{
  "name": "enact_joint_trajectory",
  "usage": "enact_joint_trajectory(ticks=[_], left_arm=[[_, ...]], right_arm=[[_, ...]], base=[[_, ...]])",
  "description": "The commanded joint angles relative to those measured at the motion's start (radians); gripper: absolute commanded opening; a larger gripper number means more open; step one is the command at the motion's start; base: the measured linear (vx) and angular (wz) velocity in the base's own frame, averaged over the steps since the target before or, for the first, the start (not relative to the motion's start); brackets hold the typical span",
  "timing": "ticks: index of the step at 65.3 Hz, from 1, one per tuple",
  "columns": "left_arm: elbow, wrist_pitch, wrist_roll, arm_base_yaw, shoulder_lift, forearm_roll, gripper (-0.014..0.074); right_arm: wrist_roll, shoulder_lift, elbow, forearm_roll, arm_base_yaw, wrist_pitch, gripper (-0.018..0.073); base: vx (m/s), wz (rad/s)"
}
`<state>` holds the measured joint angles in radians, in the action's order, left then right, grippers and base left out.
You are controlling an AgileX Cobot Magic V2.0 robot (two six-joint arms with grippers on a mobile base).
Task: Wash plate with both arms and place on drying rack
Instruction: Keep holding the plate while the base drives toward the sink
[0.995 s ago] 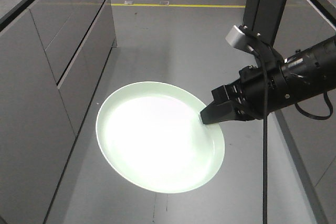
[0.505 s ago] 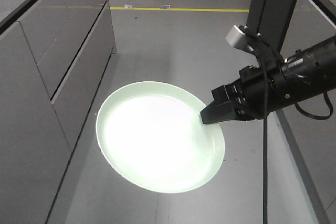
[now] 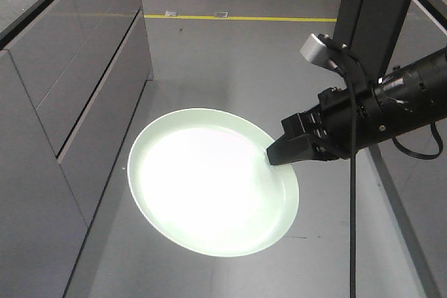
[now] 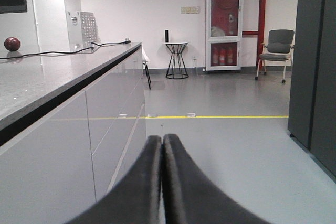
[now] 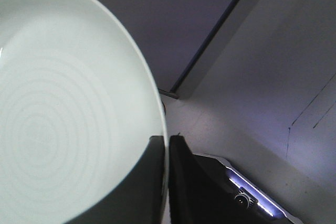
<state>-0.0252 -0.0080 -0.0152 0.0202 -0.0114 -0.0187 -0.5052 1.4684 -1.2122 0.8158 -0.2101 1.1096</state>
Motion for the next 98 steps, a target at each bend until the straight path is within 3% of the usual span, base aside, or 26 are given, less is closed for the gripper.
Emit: enact_joint_trajectory(ticks=[1,98], left_arm=[[0.026,-0.076,-0.003,-0.007,-0.013,0.009,-0.0006],[0.026,-0.076,-0.003,-0.007,-0.013,0.009,-0.0006]], right_arm=[[-0.007,-0.038,-0.026,0.057,0.003,-0.011,-0.0009],[-0.007,-0.038,-0.026,0.057,0.003,-0.011,-0.0009]], base=[[0.18,0.01],[0.16,-0.03]])
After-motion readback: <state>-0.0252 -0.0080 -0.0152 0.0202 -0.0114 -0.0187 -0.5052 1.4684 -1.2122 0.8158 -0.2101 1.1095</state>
